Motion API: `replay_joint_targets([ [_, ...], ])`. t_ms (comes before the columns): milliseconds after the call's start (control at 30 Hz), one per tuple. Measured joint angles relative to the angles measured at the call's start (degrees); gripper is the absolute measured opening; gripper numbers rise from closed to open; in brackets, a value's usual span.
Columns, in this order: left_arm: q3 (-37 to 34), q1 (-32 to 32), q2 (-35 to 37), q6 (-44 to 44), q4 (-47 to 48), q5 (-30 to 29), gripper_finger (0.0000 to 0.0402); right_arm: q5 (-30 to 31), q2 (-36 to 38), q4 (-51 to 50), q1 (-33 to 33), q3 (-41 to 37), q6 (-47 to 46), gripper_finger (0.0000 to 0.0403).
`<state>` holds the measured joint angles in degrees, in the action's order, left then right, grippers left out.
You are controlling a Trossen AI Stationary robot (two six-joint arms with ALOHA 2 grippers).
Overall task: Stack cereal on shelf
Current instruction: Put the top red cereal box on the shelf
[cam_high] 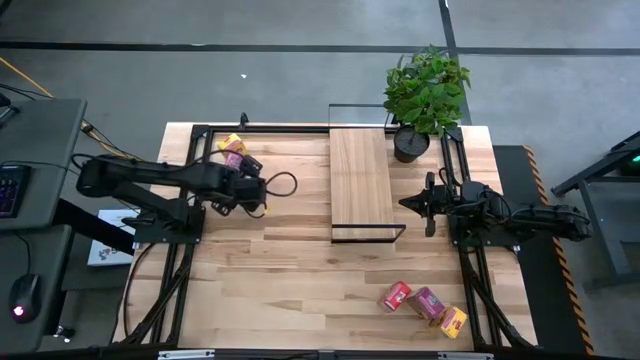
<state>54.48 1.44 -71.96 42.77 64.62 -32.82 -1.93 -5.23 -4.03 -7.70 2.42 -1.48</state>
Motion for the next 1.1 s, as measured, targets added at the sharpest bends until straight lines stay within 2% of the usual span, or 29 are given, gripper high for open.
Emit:
replay_joint_targets([
  [267, -0.24, 2.40, -4.35, 4.42, -0.15, 0.16, 0.0340, 0.00, 0.00, 0.02, -0.02, 0.00, -0.02, 0.0000],
  [700, -0.28, 9.75, -10.25, 8.54, -4.10, 0.50, 0.0333, 0.00, 0.00, 0.01, -0.01, 0.00, 0.00, 0.0000],
  [867, -0.28, 10.81, -11.02, 10.73, -4.59, 0.48, 0.0300, 0.00, -0.01, 0.01, -0.01, -0.01, -0.01, 0.0000],
  [1100, -0.28, 10.94, -11.02, 11.27, -4.63, 0.49, 0.0226, 0.00, 0.00, 0.00, 0.00, -0.02, -0.02, 0.0000],
])
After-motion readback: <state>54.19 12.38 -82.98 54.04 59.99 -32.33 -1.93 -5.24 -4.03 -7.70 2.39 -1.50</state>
